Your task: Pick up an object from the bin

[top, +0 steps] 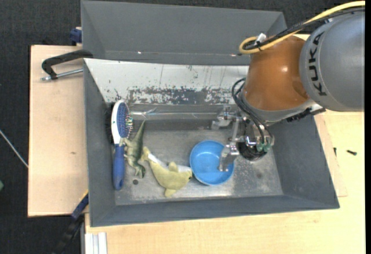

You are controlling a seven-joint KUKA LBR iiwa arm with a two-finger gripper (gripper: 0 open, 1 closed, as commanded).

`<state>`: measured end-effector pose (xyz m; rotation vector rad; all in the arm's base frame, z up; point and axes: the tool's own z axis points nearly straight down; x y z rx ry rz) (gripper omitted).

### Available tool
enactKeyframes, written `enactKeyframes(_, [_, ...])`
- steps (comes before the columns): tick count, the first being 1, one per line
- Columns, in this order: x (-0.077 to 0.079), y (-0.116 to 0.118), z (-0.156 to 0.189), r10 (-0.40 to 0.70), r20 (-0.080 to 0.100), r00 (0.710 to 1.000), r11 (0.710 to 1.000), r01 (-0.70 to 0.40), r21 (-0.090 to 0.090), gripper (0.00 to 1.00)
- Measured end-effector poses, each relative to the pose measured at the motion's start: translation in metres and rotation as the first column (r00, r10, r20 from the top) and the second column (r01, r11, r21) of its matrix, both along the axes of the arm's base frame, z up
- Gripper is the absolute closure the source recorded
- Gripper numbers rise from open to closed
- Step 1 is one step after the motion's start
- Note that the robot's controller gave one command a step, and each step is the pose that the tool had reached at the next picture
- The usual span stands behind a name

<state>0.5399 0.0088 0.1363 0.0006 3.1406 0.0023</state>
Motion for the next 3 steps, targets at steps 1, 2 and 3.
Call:
enactKeyframes(1, [0.01, -0.007, -0.061, 0.086, -0.002, 0.996, 0.996, -0.086, 0.0, 0.0])
enactKeyframes(2, [0.011, -0.006, -0.057, 0.085, 0.003, 0.996, 0.996, -0.085, 0.001, 1.0])
enactKeyframes(3, [0.018, 0.005, 0.05, 0.048, 0.014, 0.999, 0.999, -0.048, 0.0, 1.0])
